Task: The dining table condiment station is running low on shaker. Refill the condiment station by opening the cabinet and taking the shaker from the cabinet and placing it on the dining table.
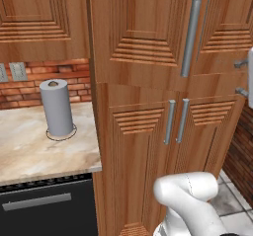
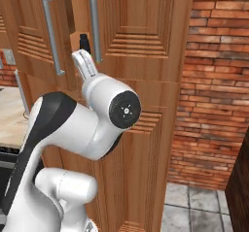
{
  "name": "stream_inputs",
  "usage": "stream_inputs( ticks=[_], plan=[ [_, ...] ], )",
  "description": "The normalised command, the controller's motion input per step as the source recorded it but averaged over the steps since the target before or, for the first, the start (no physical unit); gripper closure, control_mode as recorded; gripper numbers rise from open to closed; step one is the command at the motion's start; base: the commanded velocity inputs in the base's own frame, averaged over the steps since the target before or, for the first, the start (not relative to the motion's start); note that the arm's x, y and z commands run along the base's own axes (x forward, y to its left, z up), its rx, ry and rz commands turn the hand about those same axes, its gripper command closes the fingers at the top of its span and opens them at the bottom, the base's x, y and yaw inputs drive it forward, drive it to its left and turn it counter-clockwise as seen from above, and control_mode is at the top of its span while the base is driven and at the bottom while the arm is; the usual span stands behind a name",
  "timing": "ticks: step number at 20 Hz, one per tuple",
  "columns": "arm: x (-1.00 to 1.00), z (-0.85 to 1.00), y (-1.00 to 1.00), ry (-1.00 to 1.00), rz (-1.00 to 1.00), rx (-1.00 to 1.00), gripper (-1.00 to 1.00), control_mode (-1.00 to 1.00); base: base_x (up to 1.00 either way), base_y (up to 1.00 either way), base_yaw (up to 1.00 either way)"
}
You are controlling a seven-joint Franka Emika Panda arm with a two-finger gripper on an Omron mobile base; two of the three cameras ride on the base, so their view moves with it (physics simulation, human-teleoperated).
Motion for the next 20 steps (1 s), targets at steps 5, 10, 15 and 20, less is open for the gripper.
stream_inputs(
  ticks=[5,10,15,20],
  plan=[
    [0.56,-0.13,-0.05,0.00,0.18,0.15,-1.00,-1.00,0.00,0.00,0.00],
    [0.80,-0.09,0.24,0.01,0.14,0.08,-1.00,-1.00,0.00,0.00,0.00],
    [0.34,0.00,0.37,0.00,0.06,0.02,-1.00,-1.00,0.00,0.00,0.00],
    [0.07,0.00,0.47,0.00,0.00,0.00,-1.00,-1.00,0.00,0.00,0.00]
  ],
)
